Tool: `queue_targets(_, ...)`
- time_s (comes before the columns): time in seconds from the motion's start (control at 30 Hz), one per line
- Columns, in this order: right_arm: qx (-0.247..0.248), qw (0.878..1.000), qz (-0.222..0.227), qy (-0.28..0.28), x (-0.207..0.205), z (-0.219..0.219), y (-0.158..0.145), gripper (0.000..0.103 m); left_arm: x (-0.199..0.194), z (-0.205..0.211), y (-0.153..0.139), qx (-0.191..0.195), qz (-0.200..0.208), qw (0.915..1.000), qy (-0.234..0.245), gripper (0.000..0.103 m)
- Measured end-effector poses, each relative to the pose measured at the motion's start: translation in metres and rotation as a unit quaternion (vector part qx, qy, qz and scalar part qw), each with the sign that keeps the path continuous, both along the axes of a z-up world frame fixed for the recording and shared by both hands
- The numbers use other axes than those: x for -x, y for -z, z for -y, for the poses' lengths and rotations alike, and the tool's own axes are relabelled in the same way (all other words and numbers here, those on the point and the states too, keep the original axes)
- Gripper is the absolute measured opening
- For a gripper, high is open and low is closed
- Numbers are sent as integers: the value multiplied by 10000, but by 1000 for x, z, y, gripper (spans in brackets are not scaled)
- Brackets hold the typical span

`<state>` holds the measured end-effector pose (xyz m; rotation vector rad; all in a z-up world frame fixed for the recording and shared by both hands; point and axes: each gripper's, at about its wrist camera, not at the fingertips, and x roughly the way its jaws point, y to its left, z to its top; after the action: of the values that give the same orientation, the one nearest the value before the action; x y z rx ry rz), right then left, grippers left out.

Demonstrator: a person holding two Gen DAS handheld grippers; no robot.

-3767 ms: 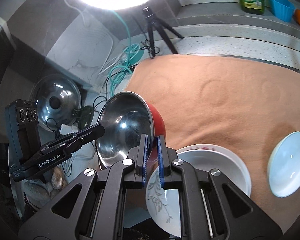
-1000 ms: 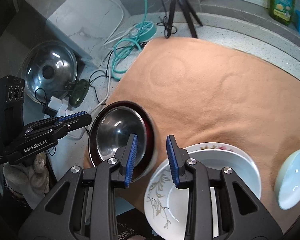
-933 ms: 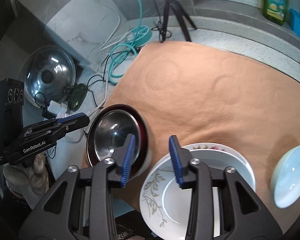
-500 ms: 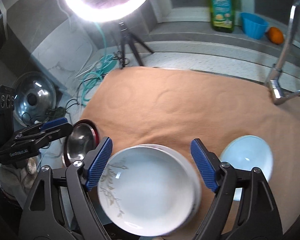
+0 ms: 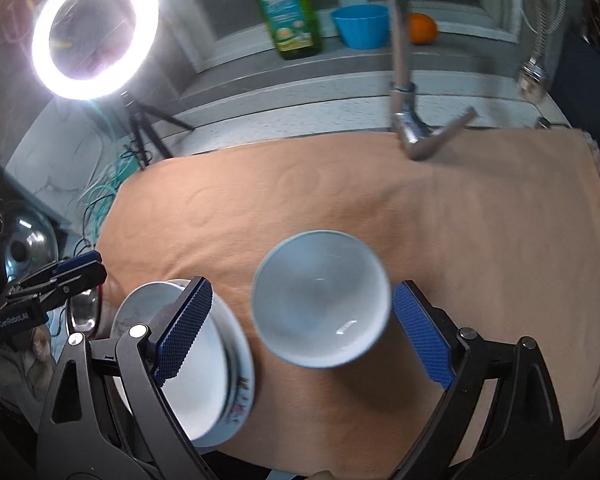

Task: Organize plates and bowls
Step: 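Move both grippers to the rim of the pale blue bowl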

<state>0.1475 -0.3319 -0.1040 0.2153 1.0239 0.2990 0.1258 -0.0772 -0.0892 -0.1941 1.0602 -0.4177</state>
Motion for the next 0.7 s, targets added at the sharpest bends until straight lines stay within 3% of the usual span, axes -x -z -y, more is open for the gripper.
queue_targets(0.23, -13, 9995, -61, 298, 2, 40, 12, 94, -8, 41, 10, 12, -125, 9993, 340, 60)
queue_targets(0.7, -32, 9992, -59, 390, 7, 56, 30, 94, -15, 89, 26, -113, -280, 9973, 670, 60)
